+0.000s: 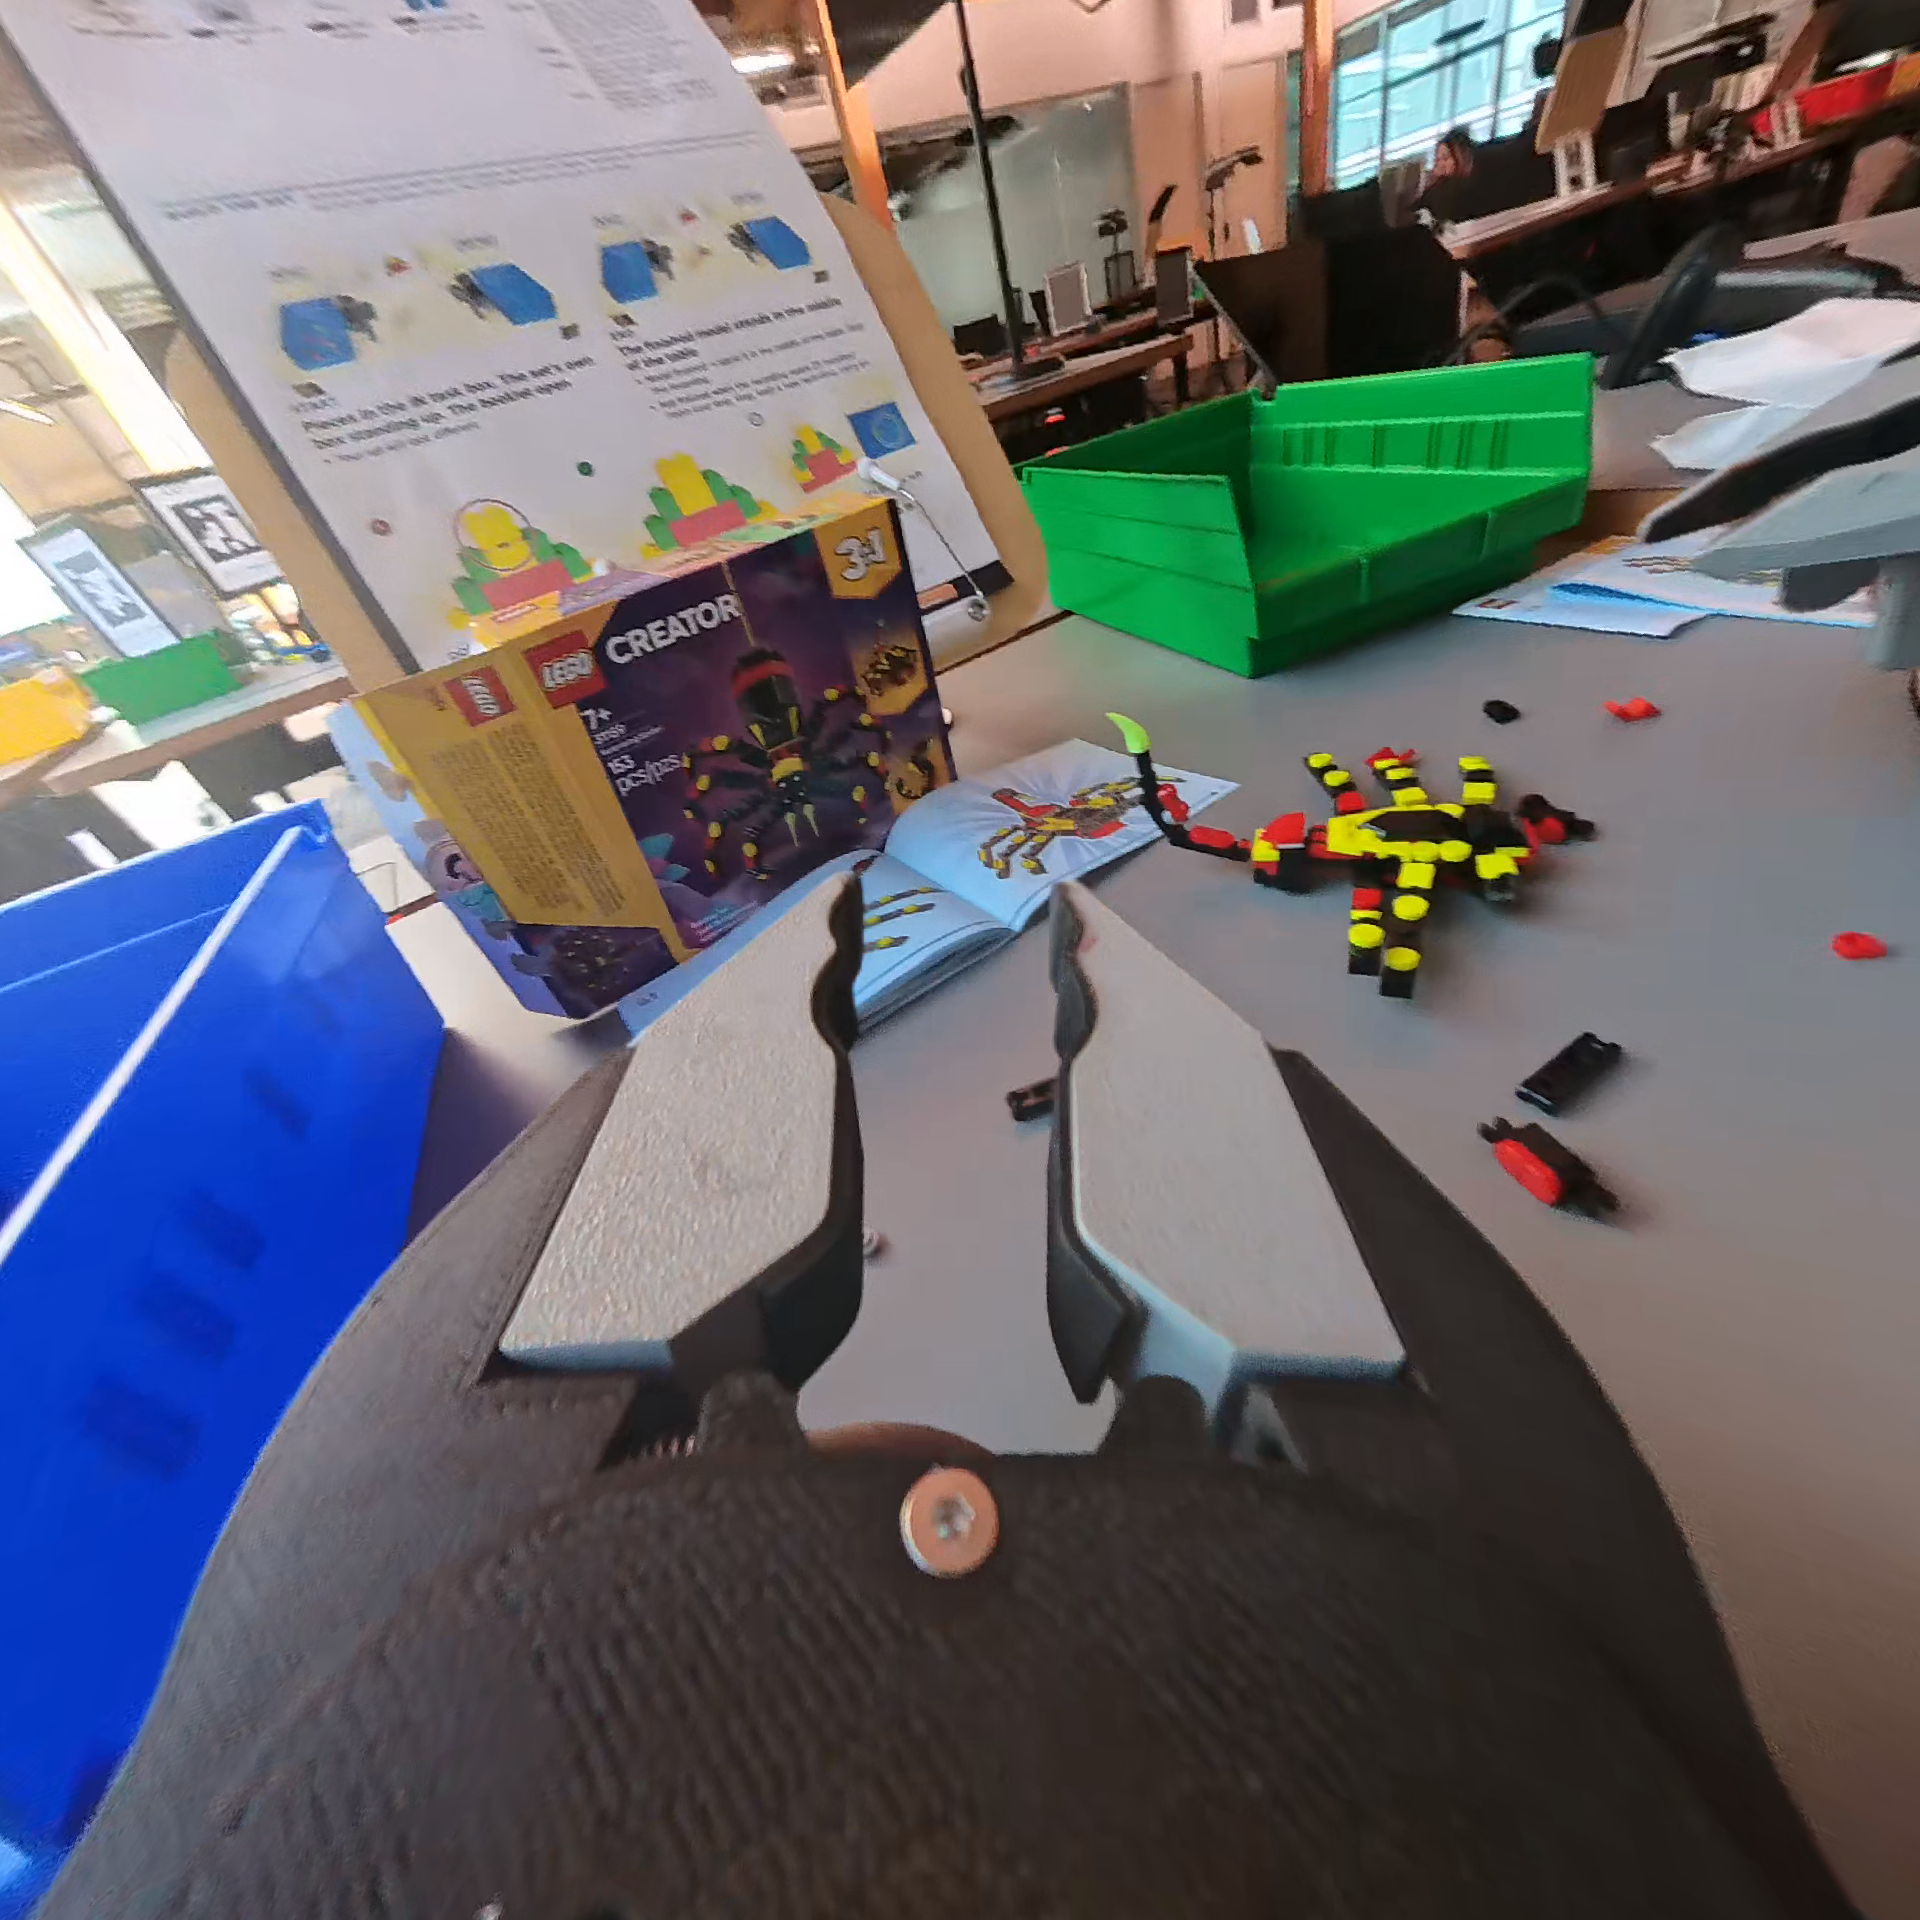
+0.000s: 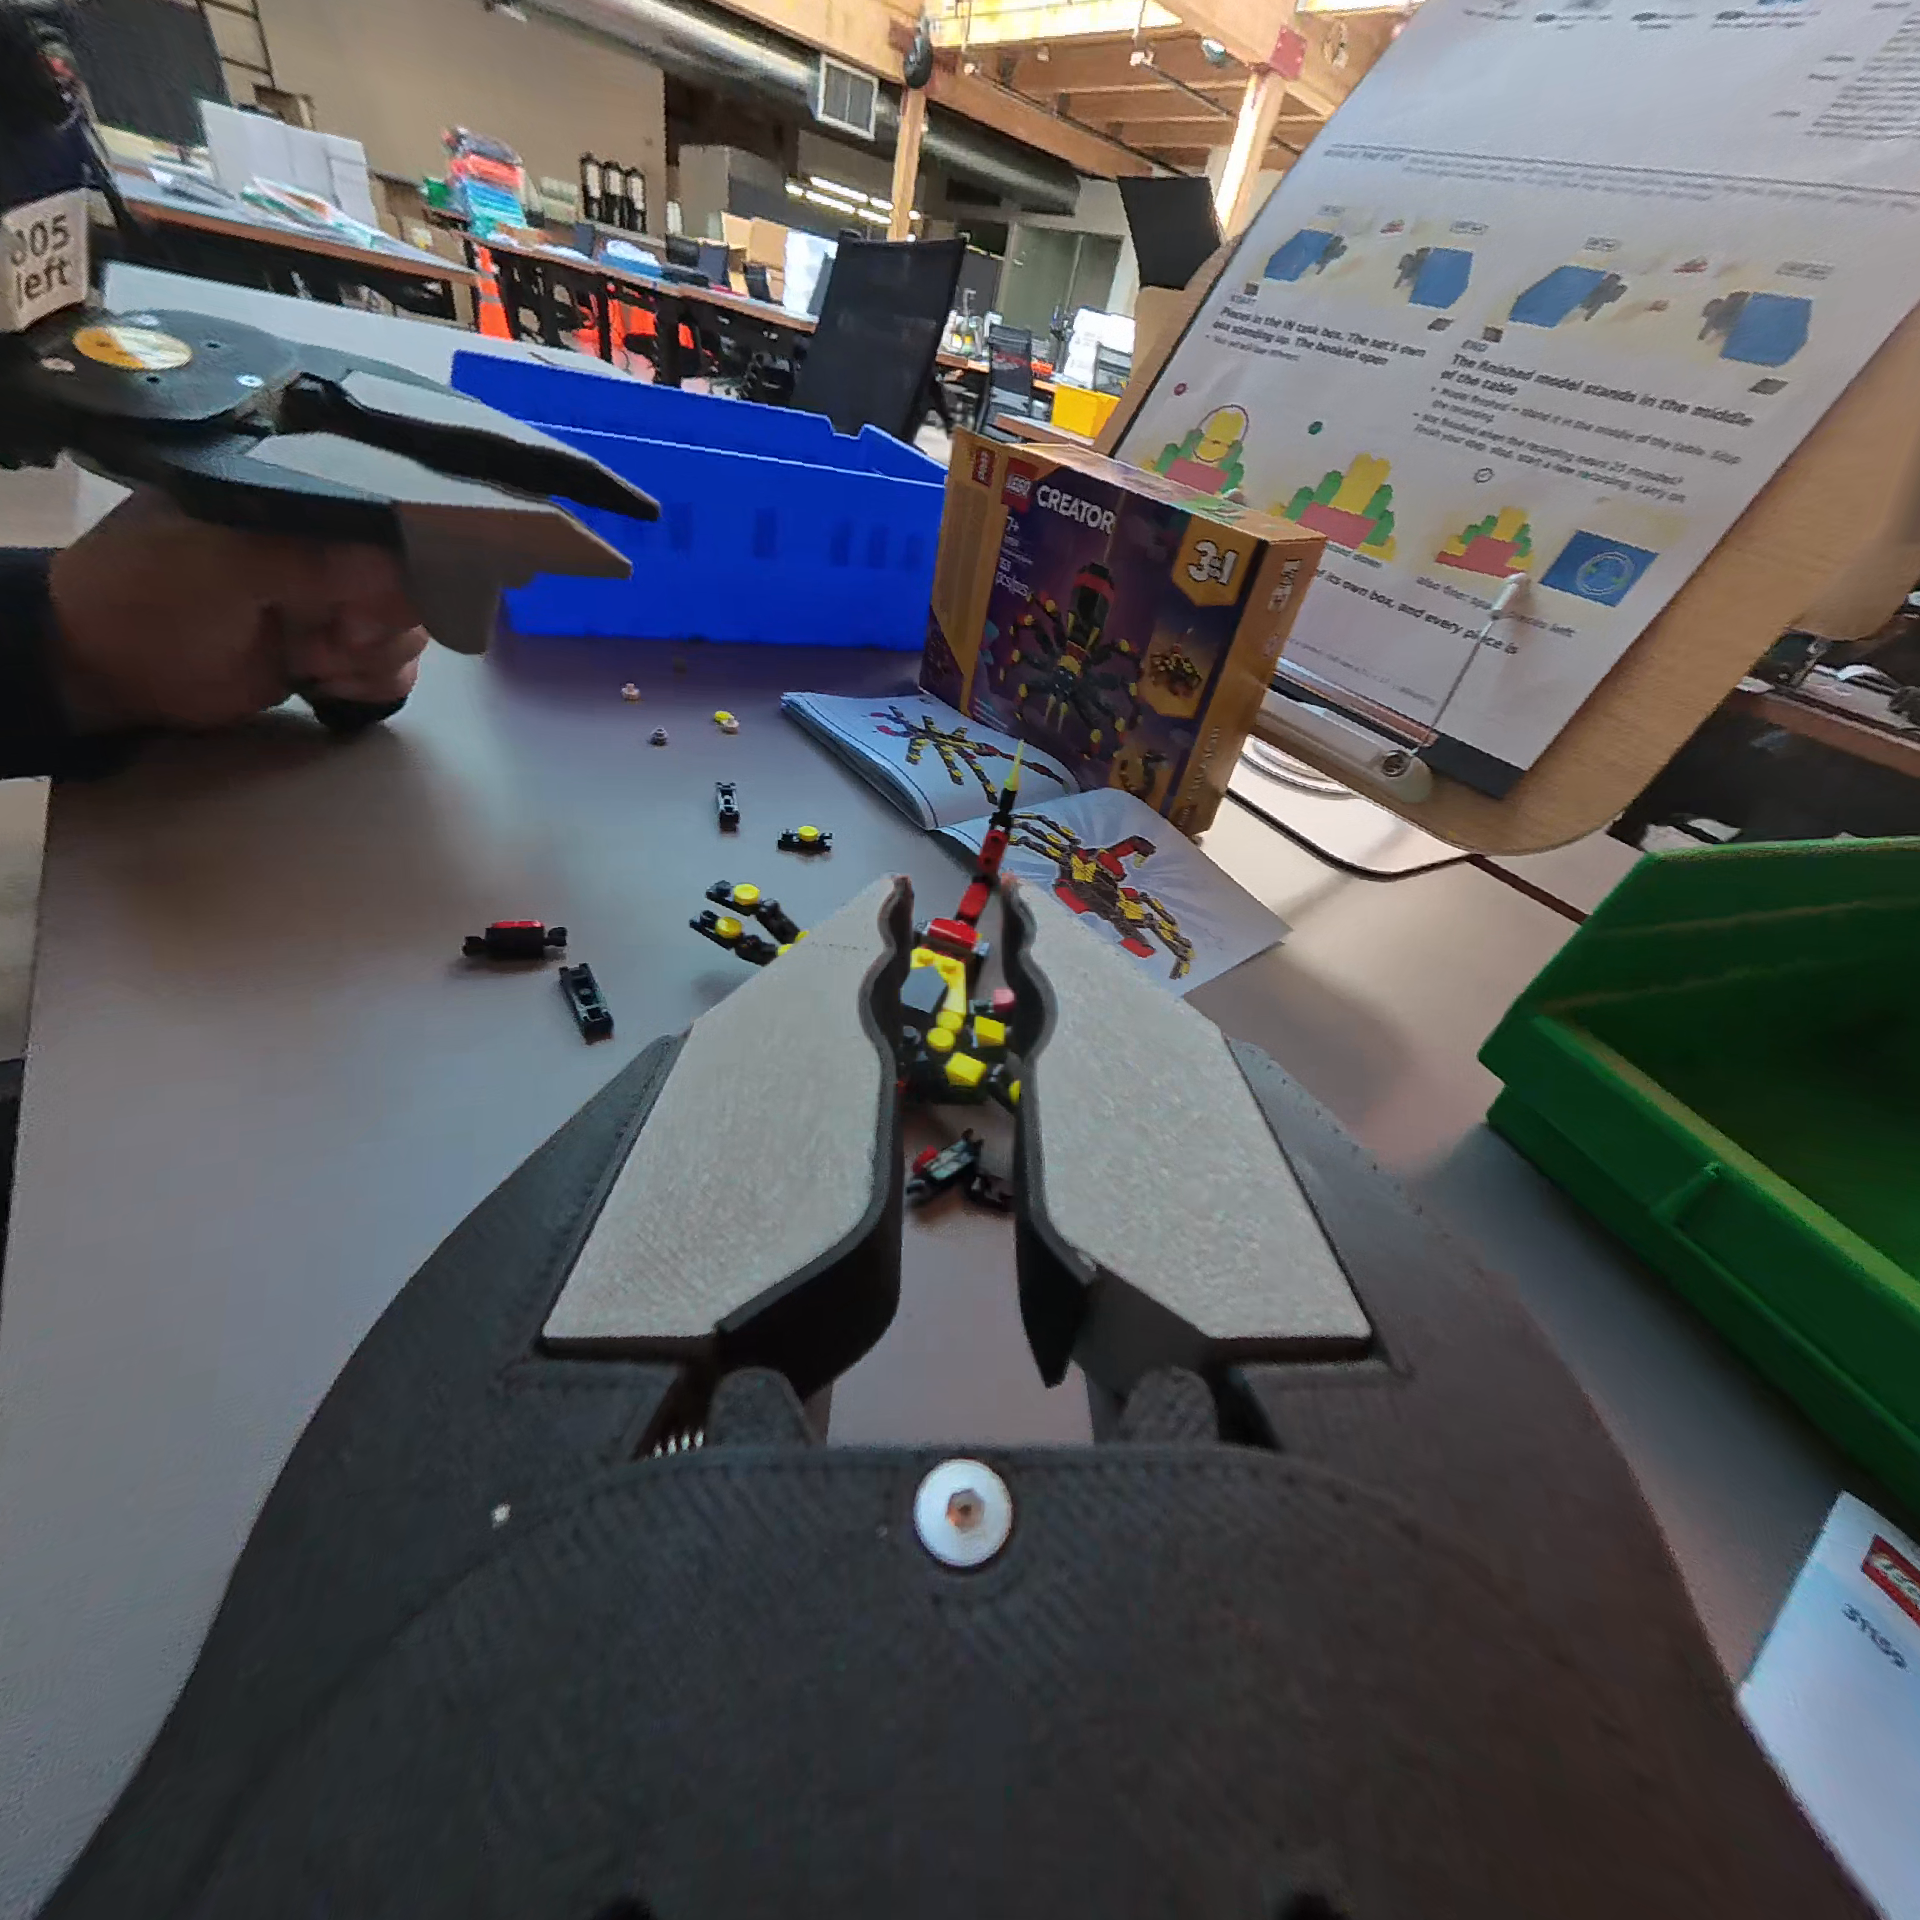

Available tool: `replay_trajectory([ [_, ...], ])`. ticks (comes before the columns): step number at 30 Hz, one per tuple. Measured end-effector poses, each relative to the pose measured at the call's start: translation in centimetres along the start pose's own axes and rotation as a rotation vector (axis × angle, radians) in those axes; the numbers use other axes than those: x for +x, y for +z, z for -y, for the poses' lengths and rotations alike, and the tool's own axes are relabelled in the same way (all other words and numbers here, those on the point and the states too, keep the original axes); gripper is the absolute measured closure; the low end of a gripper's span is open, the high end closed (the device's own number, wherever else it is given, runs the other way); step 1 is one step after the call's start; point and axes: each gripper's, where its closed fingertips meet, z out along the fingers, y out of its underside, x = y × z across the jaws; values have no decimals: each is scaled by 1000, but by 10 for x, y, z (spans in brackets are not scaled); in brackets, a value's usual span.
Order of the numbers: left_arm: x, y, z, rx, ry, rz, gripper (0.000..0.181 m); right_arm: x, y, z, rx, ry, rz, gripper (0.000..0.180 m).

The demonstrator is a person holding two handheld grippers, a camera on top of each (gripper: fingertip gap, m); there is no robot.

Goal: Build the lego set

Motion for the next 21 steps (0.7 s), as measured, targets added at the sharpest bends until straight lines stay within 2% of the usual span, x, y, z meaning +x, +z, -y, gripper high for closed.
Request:
replay_trajectory([
  [4,-1,6,-5,-38,127,64,153,15,-3,1,22,26,-64,167],
  [8,15,15,-14,-78,442,115,178,22,2,-4,-24,-118,-150,173],
  [11,21,26,-32,-174,639,148,181,40,9,-17,-124,-219,-267,167],
  [13,16,30,-37,-205,661,175,181,46,14,-24,-172,-244,-296,168],
  [18,-18,26,-33,-221,555,297,181,51,21,-38,-274,-340,-323,169],
  [21,-21,24,-29,-197,540,316,181,53,18,-34,-247,-326,-339,172],
])
